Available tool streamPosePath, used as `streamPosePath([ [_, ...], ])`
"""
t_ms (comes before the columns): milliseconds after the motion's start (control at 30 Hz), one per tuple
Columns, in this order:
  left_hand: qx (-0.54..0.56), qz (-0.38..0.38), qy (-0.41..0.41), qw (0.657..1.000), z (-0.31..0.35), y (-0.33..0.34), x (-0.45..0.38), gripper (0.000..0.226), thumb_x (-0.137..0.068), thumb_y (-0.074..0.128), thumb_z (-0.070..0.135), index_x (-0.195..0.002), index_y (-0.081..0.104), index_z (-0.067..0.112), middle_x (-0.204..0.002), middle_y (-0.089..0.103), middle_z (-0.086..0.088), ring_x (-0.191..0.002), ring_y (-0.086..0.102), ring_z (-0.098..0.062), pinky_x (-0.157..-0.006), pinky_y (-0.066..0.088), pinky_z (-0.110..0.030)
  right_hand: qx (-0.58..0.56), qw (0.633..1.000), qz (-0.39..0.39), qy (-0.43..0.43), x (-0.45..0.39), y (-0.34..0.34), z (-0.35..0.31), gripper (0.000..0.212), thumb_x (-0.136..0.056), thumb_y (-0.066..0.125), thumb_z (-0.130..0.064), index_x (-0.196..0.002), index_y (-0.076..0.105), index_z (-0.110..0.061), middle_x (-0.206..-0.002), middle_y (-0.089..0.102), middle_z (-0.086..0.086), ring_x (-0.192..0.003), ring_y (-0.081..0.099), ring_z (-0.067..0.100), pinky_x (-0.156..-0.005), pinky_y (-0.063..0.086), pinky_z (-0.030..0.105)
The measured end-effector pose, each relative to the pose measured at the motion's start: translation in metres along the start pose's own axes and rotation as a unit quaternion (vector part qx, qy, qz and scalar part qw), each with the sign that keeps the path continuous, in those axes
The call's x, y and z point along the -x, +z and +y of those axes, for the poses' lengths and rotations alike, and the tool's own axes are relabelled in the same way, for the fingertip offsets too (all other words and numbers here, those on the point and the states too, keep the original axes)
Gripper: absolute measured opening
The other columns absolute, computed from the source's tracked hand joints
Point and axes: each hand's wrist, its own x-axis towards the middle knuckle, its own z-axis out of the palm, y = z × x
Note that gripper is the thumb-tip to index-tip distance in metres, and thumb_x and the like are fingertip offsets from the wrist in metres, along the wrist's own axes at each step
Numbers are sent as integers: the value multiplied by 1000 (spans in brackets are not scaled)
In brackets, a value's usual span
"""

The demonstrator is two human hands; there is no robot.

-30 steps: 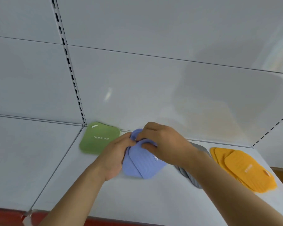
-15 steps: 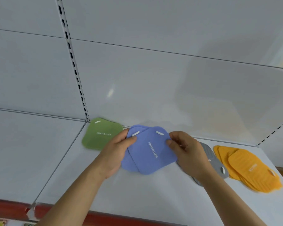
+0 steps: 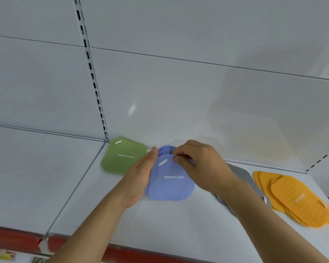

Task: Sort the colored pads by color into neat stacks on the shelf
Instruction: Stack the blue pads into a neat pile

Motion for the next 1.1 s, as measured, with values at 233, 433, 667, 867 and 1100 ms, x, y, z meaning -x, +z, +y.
streamPosePath([
  [233, -101, 33, 91, 990, -14, -6, 4, 30, -101, 60, 31, -131, 64, 32, -132, 71, 8, -128, 64, -18, -113, 46, -57, -30, 990, 132, 45, 18, 19, -3, 22, -92, 74, -21, -113, 69, -23, -109, 67, -13, -102, 64, 11, -85, 54, 31],
  [433, -123, 15, 129, 984, -16, -10, 7, 30, -102, 57, 26, -131, 62, 26, -131, 71, 8, -129, 62, -14, -108, 46, -38, -350, 908, 61, 220, 48, 29, 7, 29, -93, 76, -12, -115, 66, -27, -106, 76, -11, -98, 70, 9, -78, 53, 22],
  [667, -108, 31, 105, 988, -24, -11, -4, 21, -94, 66, 29, -114, 66, 28, -118, 74, -6, -112, 69, -28, -100, 51, -52, -331, 908, 138, 216, 64, 36, 6, 25, -91, 75, -5, -97, 67, -28, -91, 76, -11, -82, 69, 8, -70, 52, 20],
  [867, -121, 37, 102, 987, -37, 2, 1, 25, -92, 57, 23, -116, 61, 25, -114, 71, 5, -109, 65, -11, -96, 49, -37, -383, 879, 152, 241, 71, 49, 12, 23, -83, 69, -19, -104, 58, -21, -97, 72, -4, -91, 69, 17, -79, 53, 36],
  [1100, -126, 64, 131, 981, -35, 9, -3, 29, -93, 53, 20, -120, 60, 25, -116, 71, 15, -115, 64, -7, -95, 48, -22, -292, 915, 183, 207, 70, 51, 8, 28, -94, 72, -12, -102, 52, -30, -95, 65, -20, -88, 65, 8, -74, 50, 23],
])
